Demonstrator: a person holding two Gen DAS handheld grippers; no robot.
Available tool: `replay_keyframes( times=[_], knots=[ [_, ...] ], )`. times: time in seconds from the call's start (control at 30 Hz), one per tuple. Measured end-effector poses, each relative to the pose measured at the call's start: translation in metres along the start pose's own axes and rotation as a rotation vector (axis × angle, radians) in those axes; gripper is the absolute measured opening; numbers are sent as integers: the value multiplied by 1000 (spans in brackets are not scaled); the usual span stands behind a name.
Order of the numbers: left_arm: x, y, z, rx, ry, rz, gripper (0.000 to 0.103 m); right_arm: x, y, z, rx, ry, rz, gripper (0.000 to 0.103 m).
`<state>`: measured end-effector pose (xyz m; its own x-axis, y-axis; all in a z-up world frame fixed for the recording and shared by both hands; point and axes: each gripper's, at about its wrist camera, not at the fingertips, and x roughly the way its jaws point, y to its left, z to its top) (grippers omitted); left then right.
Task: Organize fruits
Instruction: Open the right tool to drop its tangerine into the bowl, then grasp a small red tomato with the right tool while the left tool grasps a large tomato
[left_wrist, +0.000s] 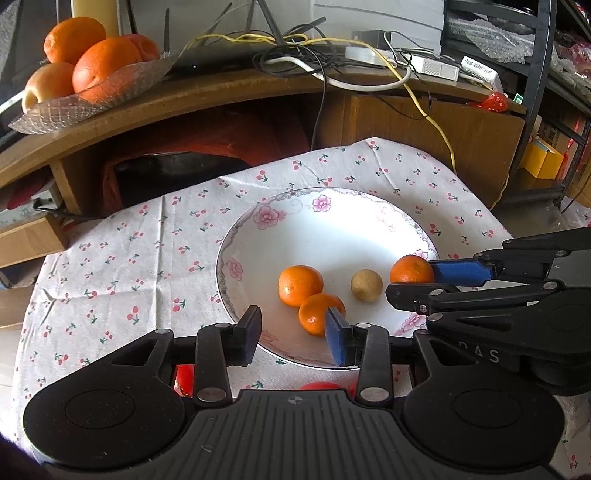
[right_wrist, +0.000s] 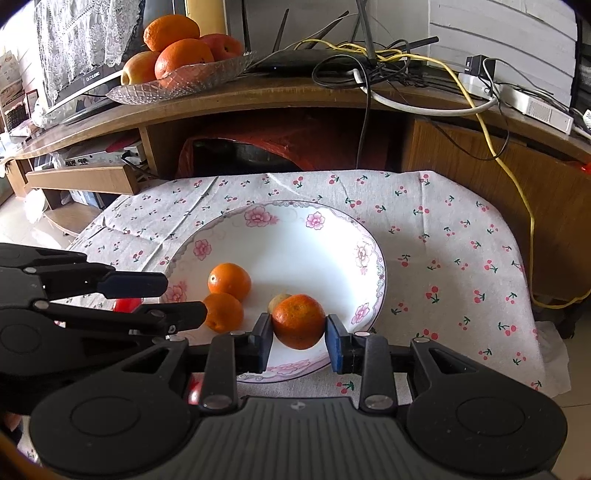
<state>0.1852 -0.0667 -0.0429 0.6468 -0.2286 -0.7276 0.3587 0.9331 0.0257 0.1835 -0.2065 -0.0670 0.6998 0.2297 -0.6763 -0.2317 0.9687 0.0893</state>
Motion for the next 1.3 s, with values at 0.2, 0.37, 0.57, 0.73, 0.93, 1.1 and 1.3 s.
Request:
replay_keyframes(
  times=[0.2, 0.37, 0.57, 0.73, 0.93, 1.1, 1.3],
  knots=[
    [-5, 0, 0, 5, -14, -1, 54, -2, 1, 0, -11, -12, -10, 34],
    [-11, 0, 1, 8, -28, -3, 56, -6, 1, 1, -8, -28, -6, 35],
    [-17, 1, -1, 14, -37, 0, 59, -12, 5, 1, -18, -37, 2, 35],
    [-23, 4, -5, 23, -40, -2, 61, -16, 12, -1, -32, -33, 12, 35],
    [-32, 9, -15, 44, -33, -7, 62, -25, 21, -8, -62, -20, 41, 35],
    [-38, 15, -27, 57, -10, -19, 62, -30, 32, -17, -97, 5, 79, 36],
    [-49, 19, -45, 110, 12, -35, 63, -37, 41, -29, -124, 28, 115, 36]
  ],
)
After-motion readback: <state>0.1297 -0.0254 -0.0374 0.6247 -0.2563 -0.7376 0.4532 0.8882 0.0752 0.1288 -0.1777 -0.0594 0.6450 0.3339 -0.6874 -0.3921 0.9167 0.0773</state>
